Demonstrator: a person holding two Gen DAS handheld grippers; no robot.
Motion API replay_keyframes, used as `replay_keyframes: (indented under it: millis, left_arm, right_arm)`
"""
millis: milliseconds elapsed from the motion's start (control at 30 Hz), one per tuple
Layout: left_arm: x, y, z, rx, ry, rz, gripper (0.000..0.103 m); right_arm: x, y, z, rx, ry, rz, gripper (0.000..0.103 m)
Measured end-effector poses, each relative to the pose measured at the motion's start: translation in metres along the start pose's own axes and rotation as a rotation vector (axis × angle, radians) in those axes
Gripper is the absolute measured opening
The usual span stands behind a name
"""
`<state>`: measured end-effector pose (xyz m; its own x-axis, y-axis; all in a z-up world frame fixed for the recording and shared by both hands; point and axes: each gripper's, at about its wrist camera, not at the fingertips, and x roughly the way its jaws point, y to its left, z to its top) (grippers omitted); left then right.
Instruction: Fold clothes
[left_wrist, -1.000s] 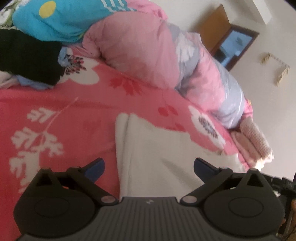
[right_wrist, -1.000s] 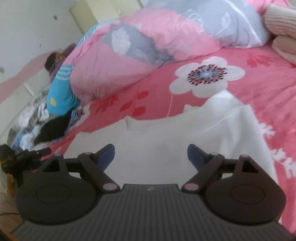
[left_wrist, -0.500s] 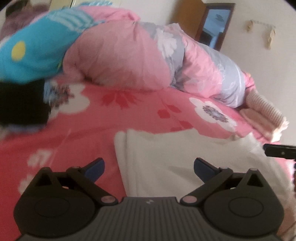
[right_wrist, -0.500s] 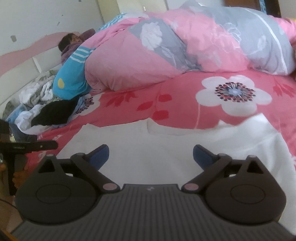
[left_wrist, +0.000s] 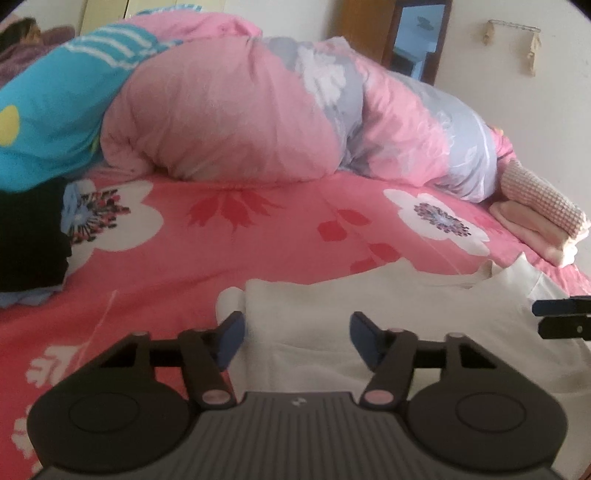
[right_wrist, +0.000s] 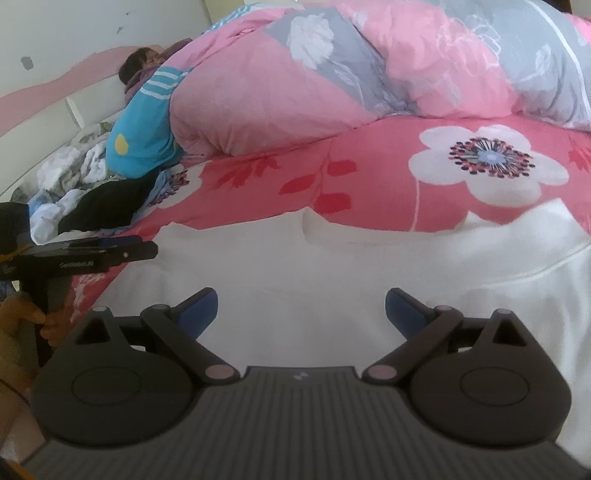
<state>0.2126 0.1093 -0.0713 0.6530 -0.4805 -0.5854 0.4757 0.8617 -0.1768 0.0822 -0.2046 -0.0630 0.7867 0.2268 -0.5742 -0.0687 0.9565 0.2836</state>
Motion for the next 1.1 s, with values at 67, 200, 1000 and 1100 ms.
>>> replay_keyframes:
  millis: [67,200,1000,1100]
  left_arm:
    - [0.004,0.001,0.0,-0.002,0.009,0.011,0.05]
    - [0.01,0.001,0.0,0.006,0.02,0.036,0.032]
    - [0.022,0.016,-0.01,-0.107,0.036,-0.036,0.03]
    - [0.022,0.025,-0.011,-0.168,0.031,-0.035,0.015]
  right_arm:
    - [0.001,-0.005,-0.001,0.013,-0.002,0.002,0.098]
    - [0.001,-0.014,-0.004,0.038,-0.005,0.008,0.098]
    - [0.0,-0.05,-0.006,0.236,-0.012,0.061,0.098]
    - [-0.009,-0.06,-0.014,0.263,-0.049,0.081,0.096]
